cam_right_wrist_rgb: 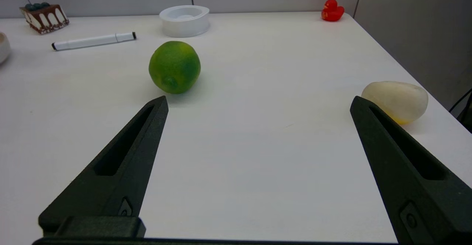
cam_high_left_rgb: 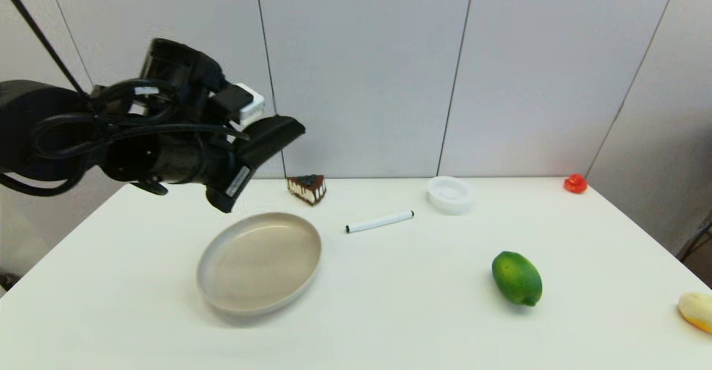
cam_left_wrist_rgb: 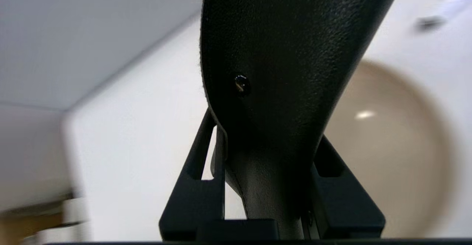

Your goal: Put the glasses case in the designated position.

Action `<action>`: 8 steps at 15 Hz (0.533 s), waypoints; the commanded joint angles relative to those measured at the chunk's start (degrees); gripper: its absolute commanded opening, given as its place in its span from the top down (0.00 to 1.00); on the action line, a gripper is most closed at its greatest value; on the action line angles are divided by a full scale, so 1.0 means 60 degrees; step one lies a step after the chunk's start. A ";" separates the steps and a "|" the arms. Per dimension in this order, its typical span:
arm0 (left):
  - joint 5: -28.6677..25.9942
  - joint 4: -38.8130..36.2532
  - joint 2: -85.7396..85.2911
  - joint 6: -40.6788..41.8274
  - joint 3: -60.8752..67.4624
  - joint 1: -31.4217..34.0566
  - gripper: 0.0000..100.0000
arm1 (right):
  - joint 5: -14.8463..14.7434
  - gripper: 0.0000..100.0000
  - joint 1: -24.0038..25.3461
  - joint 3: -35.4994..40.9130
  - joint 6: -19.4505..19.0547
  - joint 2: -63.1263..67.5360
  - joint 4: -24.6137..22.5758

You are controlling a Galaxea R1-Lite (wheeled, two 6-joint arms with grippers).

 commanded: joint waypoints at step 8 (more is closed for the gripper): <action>-0.0077 0.2332 -0.1574 0.2242 0.0816 0.2202 1.00 | -0.0003 0.00 0.0002 0.0000 0.0001 0.0000 0.0000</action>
